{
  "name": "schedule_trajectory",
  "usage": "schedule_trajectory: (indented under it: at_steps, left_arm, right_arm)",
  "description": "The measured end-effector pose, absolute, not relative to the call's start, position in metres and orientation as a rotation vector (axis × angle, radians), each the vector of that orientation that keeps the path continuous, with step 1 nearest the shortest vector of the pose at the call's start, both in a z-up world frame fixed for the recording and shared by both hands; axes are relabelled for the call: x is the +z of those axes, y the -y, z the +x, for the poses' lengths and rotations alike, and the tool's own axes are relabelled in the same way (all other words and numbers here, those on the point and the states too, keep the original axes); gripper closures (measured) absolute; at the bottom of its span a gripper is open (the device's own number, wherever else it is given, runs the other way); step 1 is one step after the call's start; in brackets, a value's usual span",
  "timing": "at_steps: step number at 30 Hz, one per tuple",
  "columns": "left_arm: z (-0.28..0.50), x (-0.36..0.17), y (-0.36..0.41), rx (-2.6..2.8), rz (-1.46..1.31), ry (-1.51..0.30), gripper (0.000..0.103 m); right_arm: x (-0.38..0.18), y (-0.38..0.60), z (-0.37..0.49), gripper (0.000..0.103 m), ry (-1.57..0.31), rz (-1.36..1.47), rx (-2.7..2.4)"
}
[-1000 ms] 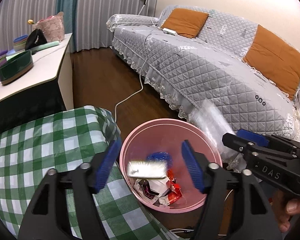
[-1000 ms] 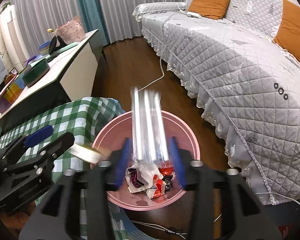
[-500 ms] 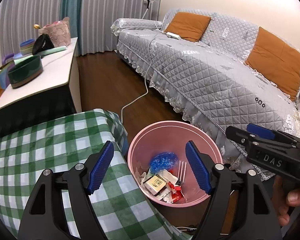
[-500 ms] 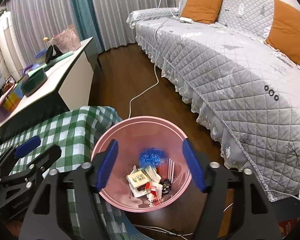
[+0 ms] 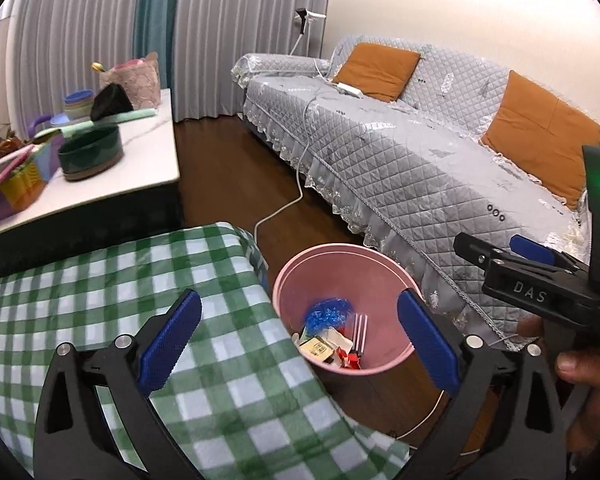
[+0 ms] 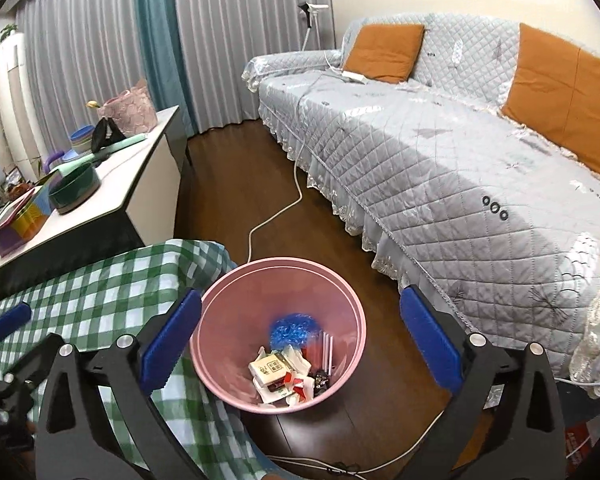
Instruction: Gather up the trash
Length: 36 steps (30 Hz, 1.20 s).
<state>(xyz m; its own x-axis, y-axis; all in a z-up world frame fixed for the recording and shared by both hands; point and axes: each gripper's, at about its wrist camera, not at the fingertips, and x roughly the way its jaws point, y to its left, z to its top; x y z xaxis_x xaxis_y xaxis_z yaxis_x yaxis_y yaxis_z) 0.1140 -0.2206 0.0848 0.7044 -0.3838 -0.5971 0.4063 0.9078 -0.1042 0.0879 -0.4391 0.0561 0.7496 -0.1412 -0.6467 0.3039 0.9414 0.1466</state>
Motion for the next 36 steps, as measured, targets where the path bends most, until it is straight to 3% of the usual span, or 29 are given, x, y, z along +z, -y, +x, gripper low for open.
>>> schedule_trajectory:
  at_steps: [10, 22, 36]
  left_arm:
    - [0.038, 0.105, 0.143, -0.353, 0.023, -0.621, 0.008]
    - [-0.036, 0.081, 0.052, -0.103, -0.061, -0.638, 0.008]
    - [-0.078, 0.058, 0.039, -0.032, -0.024, -0.627, 0.008]
  right_arm:
    - [0.081, 0.37, 0.018, 0.005, -0.61, 0.182, -0.211]
    - [0.075, 0.284, -0.049, 0.005, -0.6, 0.121, -0.118]
    - [0.055, 0.231, -0.071, 0.005, -0.626, 0.049, -0.052]
